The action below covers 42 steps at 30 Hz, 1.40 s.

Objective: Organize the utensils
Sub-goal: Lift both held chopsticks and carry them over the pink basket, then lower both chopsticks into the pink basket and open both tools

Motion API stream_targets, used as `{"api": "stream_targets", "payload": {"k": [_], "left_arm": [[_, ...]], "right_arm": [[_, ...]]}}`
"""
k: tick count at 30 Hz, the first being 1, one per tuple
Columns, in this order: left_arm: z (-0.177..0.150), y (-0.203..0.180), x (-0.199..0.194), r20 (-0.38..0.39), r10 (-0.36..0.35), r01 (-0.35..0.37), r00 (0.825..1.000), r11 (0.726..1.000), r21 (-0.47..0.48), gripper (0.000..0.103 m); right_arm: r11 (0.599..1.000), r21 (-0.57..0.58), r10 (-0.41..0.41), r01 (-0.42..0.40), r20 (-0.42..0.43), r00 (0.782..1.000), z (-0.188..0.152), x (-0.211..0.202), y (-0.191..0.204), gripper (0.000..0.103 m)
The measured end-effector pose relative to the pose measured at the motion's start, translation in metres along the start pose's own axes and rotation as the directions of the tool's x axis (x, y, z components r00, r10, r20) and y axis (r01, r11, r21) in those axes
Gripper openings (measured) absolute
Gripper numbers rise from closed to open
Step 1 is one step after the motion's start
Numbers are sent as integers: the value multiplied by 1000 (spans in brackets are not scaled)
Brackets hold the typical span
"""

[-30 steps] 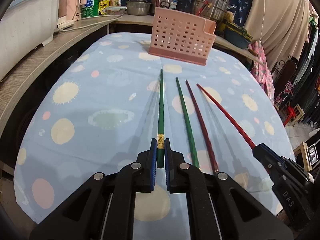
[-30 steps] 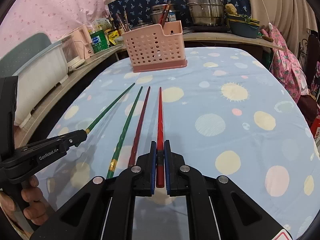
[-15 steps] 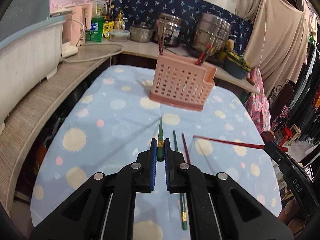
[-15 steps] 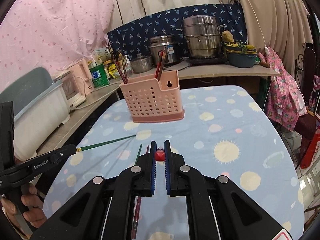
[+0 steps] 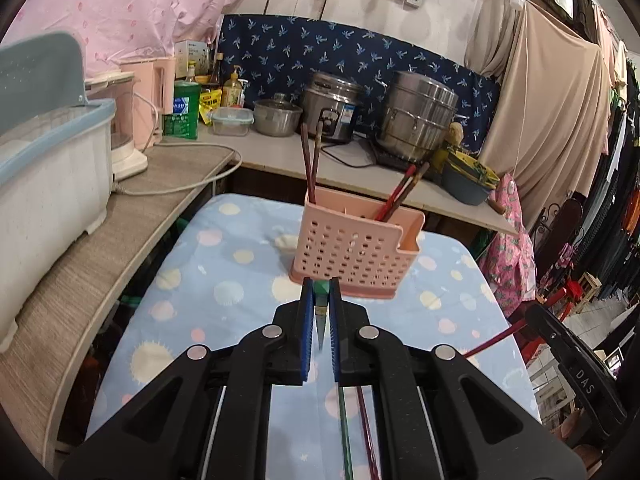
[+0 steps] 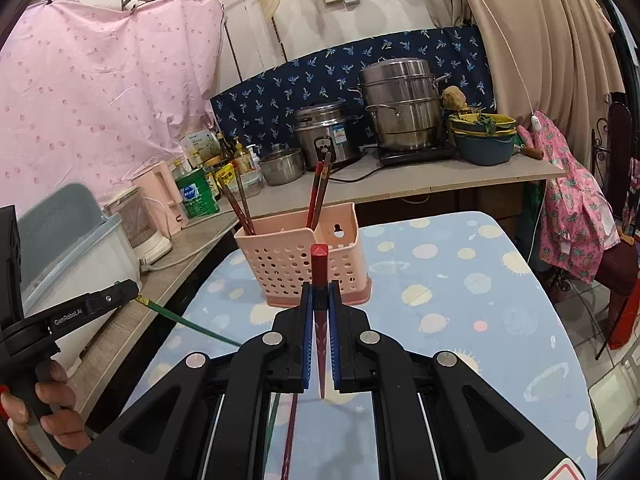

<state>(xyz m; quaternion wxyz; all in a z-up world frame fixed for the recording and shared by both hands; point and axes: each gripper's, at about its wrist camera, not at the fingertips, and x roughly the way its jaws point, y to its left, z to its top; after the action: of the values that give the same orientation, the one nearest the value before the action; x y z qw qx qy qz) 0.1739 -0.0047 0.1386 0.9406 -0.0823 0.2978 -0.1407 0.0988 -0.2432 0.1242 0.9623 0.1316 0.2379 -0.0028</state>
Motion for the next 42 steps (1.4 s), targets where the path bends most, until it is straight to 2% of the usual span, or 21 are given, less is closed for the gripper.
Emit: {"api": "stream_targets", "payload": {"k": [6,12,19,24,29,35,42], "left_arm": [[33,-7,2,41,-23,23,999,1000,1,7],[80,-19,2,125,-27,25,992,1000,14,7],[137,-31,10,235,-14,15,972,1000,-1,7],[169,-33,30,287,14,-11,958,1000,-14,7],[179,-33,59,276,42,-42,960,999,-3,7],[167,-29,94,226,68,-72,972,997,12,7],[152,-19,122,161,60,-62,985,998,4,7]], "right_arm": [[999,24,31,-32,36,999,35,9,-1,7],[997,20,66,-68,98,993,80,24,13,7],[994,47,87,-97,176,981,135,50,20,7],[991,79,86,-104,199,976,158,75,17,7],[992,87,72,-87,165,984,162,105,11,7],[991,102,73,-83,95,993,143,136,3,7],[991,113,62,-65,27,998,123,164,-4,7]]}}
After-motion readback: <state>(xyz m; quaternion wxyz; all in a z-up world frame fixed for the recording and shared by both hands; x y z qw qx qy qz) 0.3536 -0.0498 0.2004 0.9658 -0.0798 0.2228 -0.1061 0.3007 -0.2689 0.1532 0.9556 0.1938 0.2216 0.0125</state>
